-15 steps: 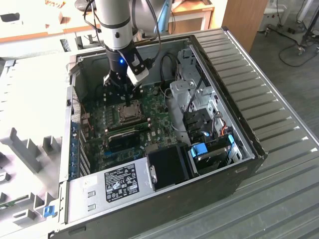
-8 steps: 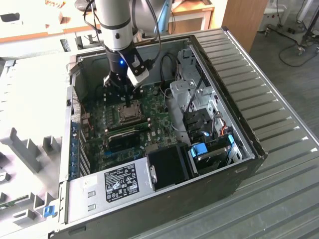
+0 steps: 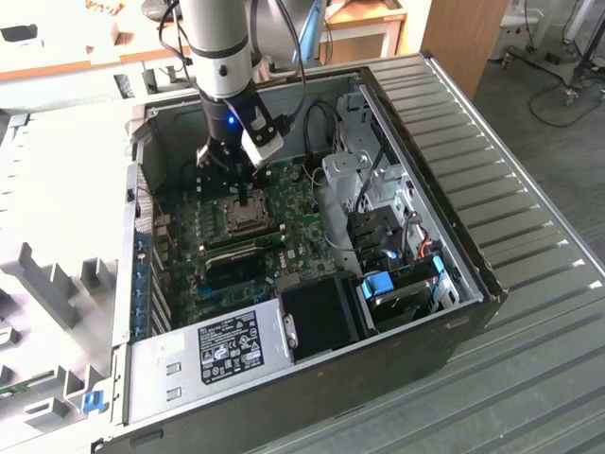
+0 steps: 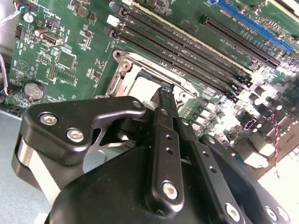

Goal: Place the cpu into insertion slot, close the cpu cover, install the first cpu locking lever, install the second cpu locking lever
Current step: 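Install the second cpu locking lever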

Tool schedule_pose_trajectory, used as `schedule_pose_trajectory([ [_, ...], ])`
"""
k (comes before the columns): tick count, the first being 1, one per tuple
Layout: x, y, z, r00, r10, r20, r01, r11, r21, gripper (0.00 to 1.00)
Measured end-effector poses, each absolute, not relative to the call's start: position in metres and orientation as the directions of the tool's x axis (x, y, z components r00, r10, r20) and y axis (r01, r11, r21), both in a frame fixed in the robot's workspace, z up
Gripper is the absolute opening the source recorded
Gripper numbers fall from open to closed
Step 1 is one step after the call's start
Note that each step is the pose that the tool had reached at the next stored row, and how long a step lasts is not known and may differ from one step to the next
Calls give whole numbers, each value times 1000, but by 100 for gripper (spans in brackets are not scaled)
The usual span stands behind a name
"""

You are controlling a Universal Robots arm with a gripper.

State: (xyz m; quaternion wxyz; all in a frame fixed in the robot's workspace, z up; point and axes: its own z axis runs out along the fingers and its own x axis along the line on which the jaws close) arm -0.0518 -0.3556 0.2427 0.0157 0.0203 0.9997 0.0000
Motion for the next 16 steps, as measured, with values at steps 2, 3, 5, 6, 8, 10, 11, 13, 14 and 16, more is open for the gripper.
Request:
schedule_pose_trajectory([
  [2, -52, -357, 243, -999, 41, -31, 41, 999, 1, 11],
  [3, -52, -357, 243, -999, 41, -31, 41, 999, 1, 11],
  [5, -52, -358, 243, -999, 41, -31, 41, 999, 1, 11],
  [6, -52, -359, 242, -999, 41, -31, 41, 999, 1, 11],
  [8, -52, -360, 242, -999, 41, -31, 41, 999, 1, 11],
  [10, -52, -361, 242, -999, 41, -31, 41, 999, 1, 11],
  [11, -52, -362, 242, -999, 41, -31, 41, 999, 1, 11],
  [13, -52, -362, 242, -999, 41, -32, 41, 999, 1, 11],
  [14, -52, -362, 242, -999, 41, -32, 41, 999, 1, 11],
  [16, -53, -362, 241, -999, 41, -32, 41, 999, 1, 11],
])
